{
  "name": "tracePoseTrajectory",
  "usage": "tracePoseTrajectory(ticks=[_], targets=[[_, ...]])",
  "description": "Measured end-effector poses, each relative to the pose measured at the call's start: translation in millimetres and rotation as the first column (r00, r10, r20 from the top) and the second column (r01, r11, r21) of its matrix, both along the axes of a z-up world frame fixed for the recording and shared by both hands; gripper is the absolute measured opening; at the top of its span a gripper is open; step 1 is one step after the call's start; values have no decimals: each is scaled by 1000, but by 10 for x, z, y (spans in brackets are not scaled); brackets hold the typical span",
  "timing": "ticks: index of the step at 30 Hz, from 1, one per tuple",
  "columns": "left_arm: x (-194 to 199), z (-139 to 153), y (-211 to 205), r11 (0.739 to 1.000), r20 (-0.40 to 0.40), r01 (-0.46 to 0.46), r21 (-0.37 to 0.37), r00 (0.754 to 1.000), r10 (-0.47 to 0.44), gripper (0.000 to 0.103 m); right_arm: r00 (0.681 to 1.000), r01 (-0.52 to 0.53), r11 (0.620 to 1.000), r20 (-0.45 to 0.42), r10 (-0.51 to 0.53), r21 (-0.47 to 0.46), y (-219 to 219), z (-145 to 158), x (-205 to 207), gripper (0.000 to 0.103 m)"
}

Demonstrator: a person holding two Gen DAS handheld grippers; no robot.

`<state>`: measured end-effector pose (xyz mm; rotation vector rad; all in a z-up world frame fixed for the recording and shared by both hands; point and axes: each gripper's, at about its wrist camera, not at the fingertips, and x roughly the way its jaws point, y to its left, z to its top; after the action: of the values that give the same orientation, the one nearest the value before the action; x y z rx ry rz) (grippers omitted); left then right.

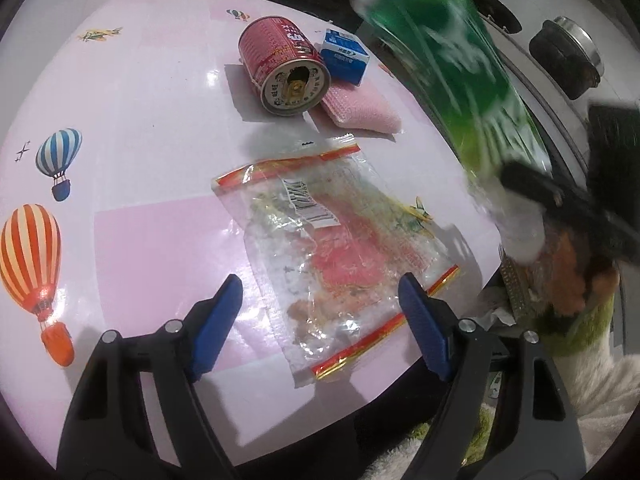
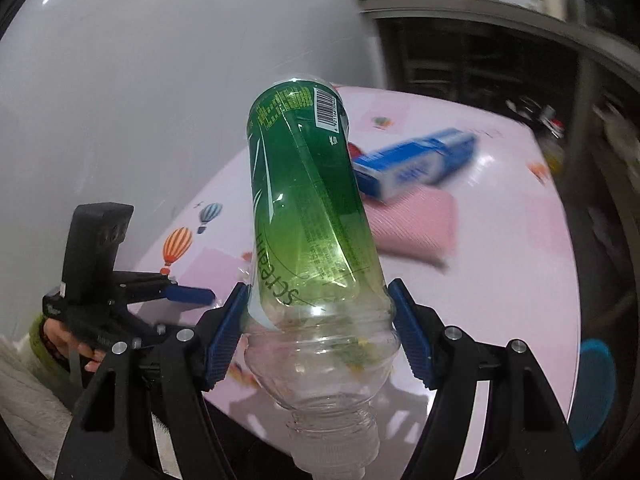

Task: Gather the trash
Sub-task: 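Grasp the clear zip bag with the left tool while the right tool holds the bottle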

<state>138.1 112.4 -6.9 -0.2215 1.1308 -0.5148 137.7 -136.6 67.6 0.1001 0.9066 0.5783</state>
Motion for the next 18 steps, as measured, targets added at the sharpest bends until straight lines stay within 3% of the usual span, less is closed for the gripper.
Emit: tracePoseTrajectory(ticks=[10,14,18], targets=[[11,-2,-205,983,62,-13,185,998,1,43,975,211,977,-78,-207,34,-390,-302,-509,69],[1,-14,-239,979,74,-26,204,997,11,26,964,254,967,-96,-249,35,-438,-386,-592,69],[-17,-31,-215,978,82,-35,207,996,18,16,958,274,961,-100,-269,37,-455,-405,-639,69]])
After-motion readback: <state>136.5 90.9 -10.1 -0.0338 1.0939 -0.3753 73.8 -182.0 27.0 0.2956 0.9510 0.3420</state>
